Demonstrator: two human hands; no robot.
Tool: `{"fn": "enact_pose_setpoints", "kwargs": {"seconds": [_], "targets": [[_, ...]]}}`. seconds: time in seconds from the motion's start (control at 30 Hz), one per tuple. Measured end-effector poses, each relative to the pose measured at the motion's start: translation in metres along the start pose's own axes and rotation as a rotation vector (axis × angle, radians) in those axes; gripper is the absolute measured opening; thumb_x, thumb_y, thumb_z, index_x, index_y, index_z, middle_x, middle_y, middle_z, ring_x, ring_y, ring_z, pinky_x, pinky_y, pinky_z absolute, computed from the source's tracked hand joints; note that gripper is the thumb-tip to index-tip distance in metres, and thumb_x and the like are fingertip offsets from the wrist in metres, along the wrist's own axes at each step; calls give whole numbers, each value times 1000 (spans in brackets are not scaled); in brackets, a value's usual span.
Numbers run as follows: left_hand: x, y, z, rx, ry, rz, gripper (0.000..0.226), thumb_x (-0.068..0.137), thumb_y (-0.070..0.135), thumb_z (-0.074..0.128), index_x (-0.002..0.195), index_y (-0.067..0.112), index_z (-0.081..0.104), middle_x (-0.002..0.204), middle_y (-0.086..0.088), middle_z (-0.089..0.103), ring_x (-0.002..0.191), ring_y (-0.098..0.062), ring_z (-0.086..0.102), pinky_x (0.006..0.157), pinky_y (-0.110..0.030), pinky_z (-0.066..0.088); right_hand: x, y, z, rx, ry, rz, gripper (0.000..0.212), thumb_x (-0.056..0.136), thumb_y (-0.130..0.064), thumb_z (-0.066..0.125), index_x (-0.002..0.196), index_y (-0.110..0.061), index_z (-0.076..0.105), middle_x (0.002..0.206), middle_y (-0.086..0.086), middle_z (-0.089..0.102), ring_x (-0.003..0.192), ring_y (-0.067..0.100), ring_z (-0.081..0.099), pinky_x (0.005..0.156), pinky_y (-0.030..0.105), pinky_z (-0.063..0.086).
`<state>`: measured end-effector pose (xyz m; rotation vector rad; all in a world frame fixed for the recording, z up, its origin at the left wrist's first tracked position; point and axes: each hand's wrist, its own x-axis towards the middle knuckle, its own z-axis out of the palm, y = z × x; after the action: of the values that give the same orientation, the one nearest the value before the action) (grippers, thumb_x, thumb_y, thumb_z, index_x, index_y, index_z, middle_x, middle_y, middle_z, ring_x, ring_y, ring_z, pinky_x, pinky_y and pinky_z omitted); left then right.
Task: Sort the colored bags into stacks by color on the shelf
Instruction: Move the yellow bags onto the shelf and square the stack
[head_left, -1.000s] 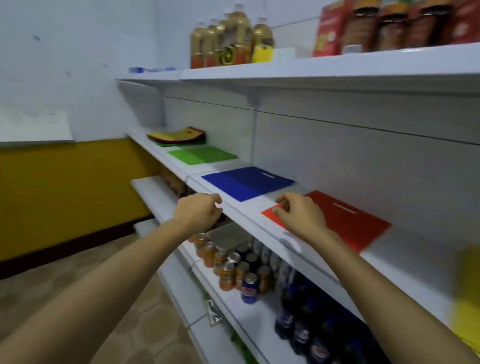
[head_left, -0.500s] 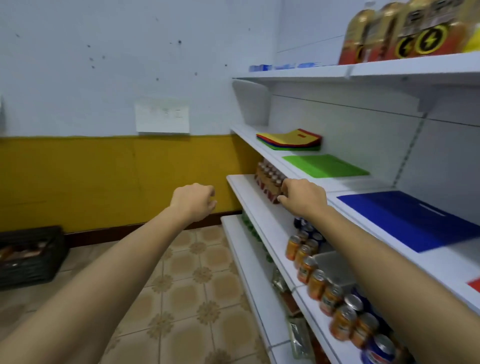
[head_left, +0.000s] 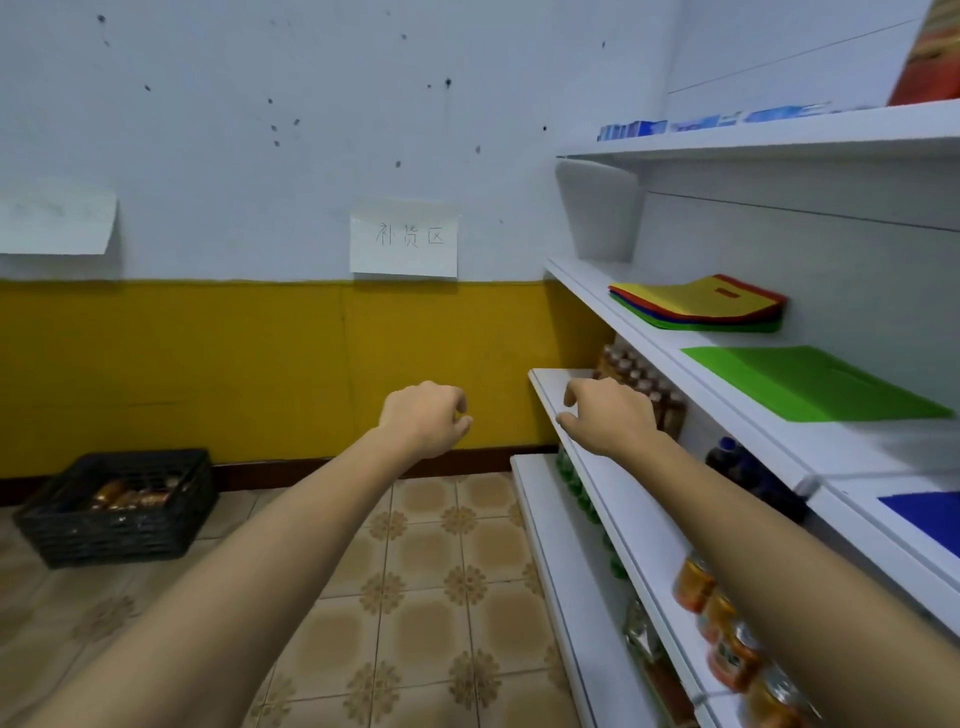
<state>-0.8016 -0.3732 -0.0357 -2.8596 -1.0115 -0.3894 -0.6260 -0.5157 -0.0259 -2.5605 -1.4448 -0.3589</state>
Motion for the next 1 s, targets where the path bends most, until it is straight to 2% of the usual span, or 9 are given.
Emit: {"fn": "enact_pose_setpoints", "kwargs": {"seconds": [0.33,0.53,0.67,0.8,0.9,1.0], "targets": [[154,-4,31,5,-11,-11,33,97,46,45,114,24,61,102,3,68,90,-19,63,70,-32,55,148,43,35,60,-14,-40,27,94,-41,51,110,-20,60,101,1,67,89,20,62,76,35,53],[238,15,41,23,-6,23,31,97,45,45,112,23,62,100,2,68,87,-19,63,69,-34,56,217,88,43,122,-3,-6,21,93,-37,51,103,-21,61,96,0,66,85,19,60,69,31,49],[289,40,49,13,32,63,31,97,44,45,111,24,63,101,3,68,89,-19,63,70,-34,55,246,122,43,100,67,33,17,93,-34,52,98,-22,63,93,-2,66,83,19,60,61,27,41],[338,72,57,-17,61,124,29,97,43,44,107,25,63,99,4,68,88,-20,63,68,-32,53,264,166,35,89,109,146,16,91,-32,53,95,-22,65,89,-1,66,86,22,60,53,26,32],[372,102,64,-61,81,194,27,96,42,44,104,25,64,97,4,67,86,-19,62,67,-31,52,269,207,33,125,134,298,16,89,-32,54,94,-23,67,92,0,65,89,24,59,61,28,36],[405,132,76,-76,107,289,27,97,39,43,99,22,64,96,4,66,85,-18,61,63,-31,50,268,247,39,164,128,463,17,90,-32,56,88,-20,67,84,1,66,79,23,57,61,27,39]]}}
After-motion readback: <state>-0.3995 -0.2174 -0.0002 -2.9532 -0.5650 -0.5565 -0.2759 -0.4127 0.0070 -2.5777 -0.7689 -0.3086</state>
